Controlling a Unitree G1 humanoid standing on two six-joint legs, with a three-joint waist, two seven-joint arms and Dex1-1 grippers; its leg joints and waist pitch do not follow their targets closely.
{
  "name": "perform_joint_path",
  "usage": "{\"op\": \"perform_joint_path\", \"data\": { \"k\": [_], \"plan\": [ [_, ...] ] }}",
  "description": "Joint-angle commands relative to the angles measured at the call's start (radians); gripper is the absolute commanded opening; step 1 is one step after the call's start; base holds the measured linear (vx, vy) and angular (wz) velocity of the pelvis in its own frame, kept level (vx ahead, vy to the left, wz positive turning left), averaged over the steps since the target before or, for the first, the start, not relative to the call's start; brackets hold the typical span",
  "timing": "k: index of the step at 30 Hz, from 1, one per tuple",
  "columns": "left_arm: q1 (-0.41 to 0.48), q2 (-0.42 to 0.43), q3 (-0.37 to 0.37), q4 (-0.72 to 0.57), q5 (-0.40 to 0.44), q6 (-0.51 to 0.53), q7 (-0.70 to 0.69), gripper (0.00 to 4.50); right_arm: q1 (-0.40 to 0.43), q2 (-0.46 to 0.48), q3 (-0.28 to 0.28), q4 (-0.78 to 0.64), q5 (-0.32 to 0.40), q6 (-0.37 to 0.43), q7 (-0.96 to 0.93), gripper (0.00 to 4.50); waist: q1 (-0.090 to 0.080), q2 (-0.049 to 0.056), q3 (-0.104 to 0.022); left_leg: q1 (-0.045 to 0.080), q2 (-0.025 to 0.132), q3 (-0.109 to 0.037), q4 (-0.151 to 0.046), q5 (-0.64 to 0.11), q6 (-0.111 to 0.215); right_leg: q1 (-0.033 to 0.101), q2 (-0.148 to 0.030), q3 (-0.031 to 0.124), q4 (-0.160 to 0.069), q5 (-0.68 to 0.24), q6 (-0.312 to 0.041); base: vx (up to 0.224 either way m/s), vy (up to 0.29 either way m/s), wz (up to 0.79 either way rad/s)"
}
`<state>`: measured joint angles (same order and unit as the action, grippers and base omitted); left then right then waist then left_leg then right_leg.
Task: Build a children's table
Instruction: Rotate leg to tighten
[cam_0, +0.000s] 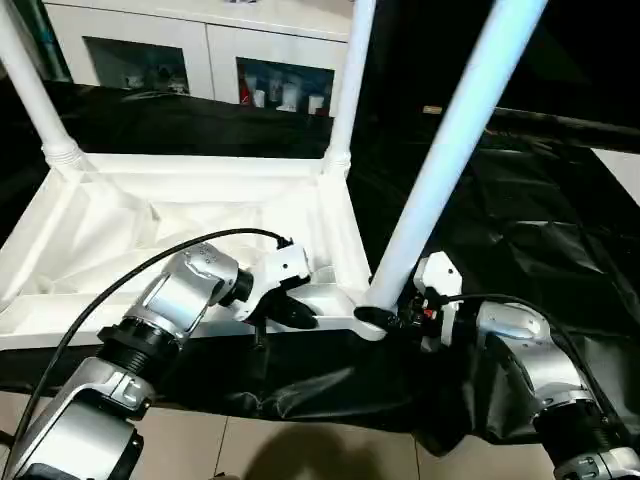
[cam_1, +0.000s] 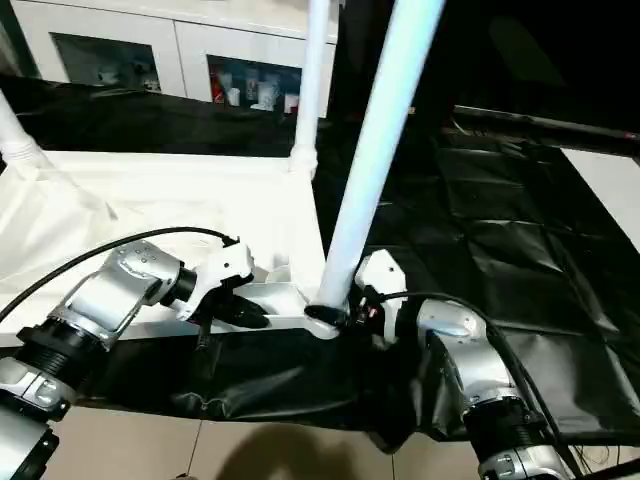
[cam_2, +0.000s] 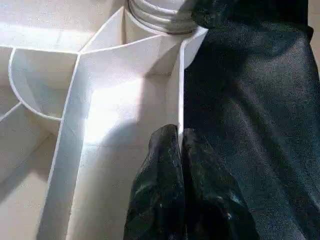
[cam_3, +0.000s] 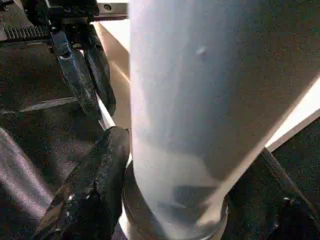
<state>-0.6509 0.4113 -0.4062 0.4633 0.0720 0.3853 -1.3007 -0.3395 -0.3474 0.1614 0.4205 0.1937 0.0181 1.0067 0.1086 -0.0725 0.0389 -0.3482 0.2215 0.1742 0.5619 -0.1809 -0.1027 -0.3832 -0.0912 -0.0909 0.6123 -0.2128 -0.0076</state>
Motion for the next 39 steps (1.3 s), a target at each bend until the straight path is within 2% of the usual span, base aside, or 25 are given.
{"op": "perform_joint_path", "data": {
  "k": [1, 4, 7, 14, 20, 33, 36, 37, 39],
  "plan": [
    [0.027, -0.009, -0.052, 0.023, 0.014, 0.017, -0.012, 0.0, 0.022, -0.006, 0.024, 0.011, -0.007, 0.024, 0.02, 3.23, -0.001, 0.011, -0.053, 0.003, 0.015, 0.004, -0.055, -0.126, 0.042, 0.051, -0.052, 0.053, -0.057, -0.015, -0.236, 0.0, 0.0, 0.0],
    [0.026, -0.009, -0.05, 0.026, 0.015, 0.015, -0.01, 0.0, 0.021, -0.007, 0.034, 0.018, -0.049, -0.005, -0.017, 3.48, -0.001, 0.013, -0.053, 0.003, 0.015, 0.004, -0.056, -0.129, 0.037, 0.05, -0.052, 0.052, -0.058, -0.023, -0.232, 0.0, 0.0, 0.0],
    [0.024, -0.01, -0.049, 0.028, 0.016, 0.014, -0.009, 0.0, 0.02, -0.01, 0.043, 0.025, -0.068, -0.016, -0.02, 3.48, -0.001, 0.014, -0.051, 0.005, 0.016, 0.003, -0.057, -0.144, 0.028, 0.048, -0.052, 0.052, -0.059, -0.044, -0.228, 0.0, 0.0, 0.0],
    [0.022, -0.007, -0.047, 0.031, 0.018, 0.013, -0.007, 0.0, 0.025, -0.011, 0.041, 0.032, -0.064, -0.012, -0.016, 3.48, -0.001, 0.014, -0.053, 0.003, 0.015, 0.003, -0.055, -0.138, 0.034, 0.051, -0.051, 0.053, -0.057, -0.019, -0.232, 0.0, 0.0, 0.0],
    [0.022, -0.005, -0.048, 0.031, 0.018, 0.012, -0.006, 0.0, 0.02, -0.004, 0.026, 0.043, -0.052, -0.002, -0.017, 2.81, 0.0, 0.015, -0.053, 0.004, 0.015, 0.003, -0.055, -0.144, 0.034, 0.051, -0.051, 0.052, -0.057, -0.02, -0.237, 0.0, 0.0, 0.0],
    [0.029, -0.002, -0.049, 0.026, 0.018, 0.015, -0.005, 0.0, 0.029, 0.001, 0.026, 0.045, -0.048, -0.005, -0.016, 2.64, -0.001, 0.014, -0.05, 0.004, 0.015, 0.003, -0.056, -0.148, 0.036, 0.049, -0.05, 0.053, -0.058, -0.027, -0.234, 0.0, 0.0, 0.0],
    [0.027, -0.022, -0.035, 0.043, 0.015, 0.014, 0.028, 0.0, 0.023, 0.023, 0.007, 0.07, -0.061, -0.014, -0.089, 2.64, -0.002, 0.016, -0.047, 0.005, 0.015, 0.004, -0.057, -0.156, 0.032, 0.047, -0.051, 0.053, -0.06, -0.041, -0.234, 0.0, 0.0, 0.0],
    [0.02, -0.047, -0.02, 0.064, 0.015, 0.018, 0.073, 0.0, 0.011, 0.047, -0.016, 0.1, -0.067, -0.013, -0.162, 2.64, -0.002, 0.016, -0.047, 0.005, 0.015, 0.003, -0.058, -0.166, 0.029, 0.047, -0.051, 0.052, -0.062, -0.055, -0.232, 0.0, 0.0, 0.0],
    [-0.003, -0.105, 0.014, 0.126, 0.023, 0.026, 0.192, 0.0, -0.008, 0.101, -0.061, 0.154, -0.068, -0.011, -0.297, 2.64, -0.005, 0.015, -0.04, 0.006, 0.014, 0.004, -0.062, -0.21, 0.012, 0.042, -0.053, 0.053, -0.072, -0.14, -0.218, 0.0, 0.0, 0.0]
  ]
}}
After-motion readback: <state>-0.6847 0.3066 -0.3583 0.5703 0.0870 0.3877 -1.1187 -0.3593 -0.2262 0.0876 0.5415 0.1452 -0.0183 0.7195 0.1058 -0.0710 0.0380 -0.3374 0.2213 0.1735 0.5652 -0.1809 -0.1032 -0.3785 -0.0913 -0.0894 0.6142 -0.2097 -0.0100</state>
